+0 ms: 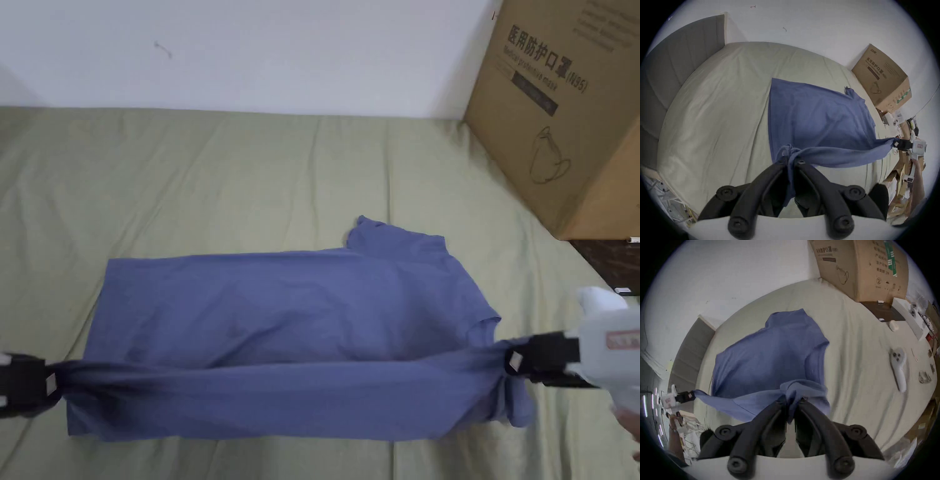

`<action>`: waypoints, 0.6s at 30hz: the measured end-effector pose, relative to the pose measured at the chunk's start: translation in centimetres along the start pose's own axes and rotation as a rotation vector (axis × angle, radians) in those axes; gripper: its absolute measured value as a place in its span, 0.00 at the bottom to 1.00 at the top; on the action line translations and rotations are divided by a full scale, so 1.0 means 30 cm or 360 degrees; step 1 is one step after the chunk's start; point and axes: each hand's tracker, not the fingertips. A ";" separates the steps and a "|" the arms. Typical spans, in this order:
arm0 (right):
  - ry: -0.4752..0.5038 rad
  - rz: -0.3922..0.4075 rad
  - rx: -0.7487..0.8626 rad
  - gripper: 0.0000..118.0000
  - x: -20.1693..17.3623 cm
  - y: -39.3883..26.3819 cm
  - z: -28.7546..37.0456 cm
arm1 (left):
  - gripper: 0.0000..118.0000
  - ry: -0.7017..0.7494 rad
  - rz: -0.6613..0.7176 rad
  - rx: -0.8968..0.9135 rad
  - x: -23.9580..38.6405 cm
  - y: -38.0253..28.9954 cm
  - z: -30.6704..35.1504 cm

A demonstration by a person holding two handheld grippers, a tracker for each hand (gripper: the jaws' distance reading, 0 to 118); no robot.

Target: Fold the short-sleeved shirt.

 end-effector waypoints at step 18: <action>-0.0228 0.0138 0.0185 0.99 -0.063 -0.010 -0.168 | 0.95 -0.0194 0.0213 0.0047 -0.051 -0.020 -0.150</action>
